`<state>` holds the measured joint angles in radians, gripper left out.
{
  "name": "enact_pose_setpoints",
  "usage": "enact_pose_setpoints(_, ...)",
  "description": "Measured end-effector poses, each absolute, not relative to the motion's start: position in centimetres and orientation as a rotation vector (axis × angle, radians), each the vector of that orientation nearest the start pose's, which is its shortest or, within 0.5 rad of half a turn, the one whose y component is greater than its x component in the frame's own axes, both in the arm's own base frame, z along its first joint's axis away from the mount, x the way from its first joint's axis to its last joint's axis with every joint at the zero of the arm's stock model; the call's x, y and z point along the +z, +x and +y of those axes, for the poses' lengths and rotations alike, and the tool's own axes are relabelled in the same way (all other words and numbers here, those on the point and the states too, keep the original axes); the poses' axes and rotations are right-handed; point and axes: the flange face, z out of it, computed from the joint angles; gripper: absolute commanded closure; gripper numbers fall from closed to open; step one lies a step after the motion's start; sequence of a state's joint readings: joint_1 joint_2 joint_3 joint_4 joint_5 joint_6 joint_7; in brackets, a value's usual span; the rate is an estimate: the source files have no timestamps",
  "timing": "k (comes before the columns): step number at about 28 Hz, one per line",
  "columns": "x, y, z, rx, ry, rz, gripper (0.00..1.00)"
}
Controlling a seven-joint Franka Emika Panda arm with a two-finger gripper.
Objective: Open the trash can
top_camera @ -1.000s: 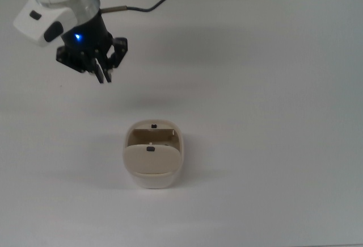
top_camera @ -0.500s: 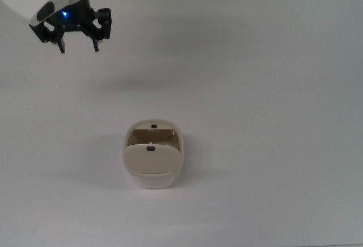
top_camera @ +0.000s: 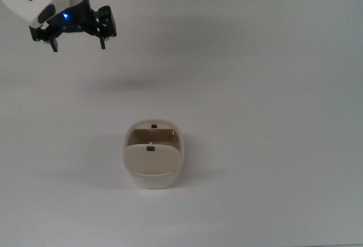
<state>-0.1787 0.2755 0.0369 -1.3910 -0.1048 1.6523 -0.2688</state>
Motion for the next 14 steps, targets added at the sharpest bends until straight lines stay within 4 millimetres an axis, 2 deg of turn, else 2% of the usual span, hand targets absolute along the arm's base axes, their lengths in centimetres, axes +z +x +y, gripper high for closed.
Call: enact_pose_setpoints(14, 54.90, 63.08, -10.38, 0.096, -3.217, -0.216, 0.00)
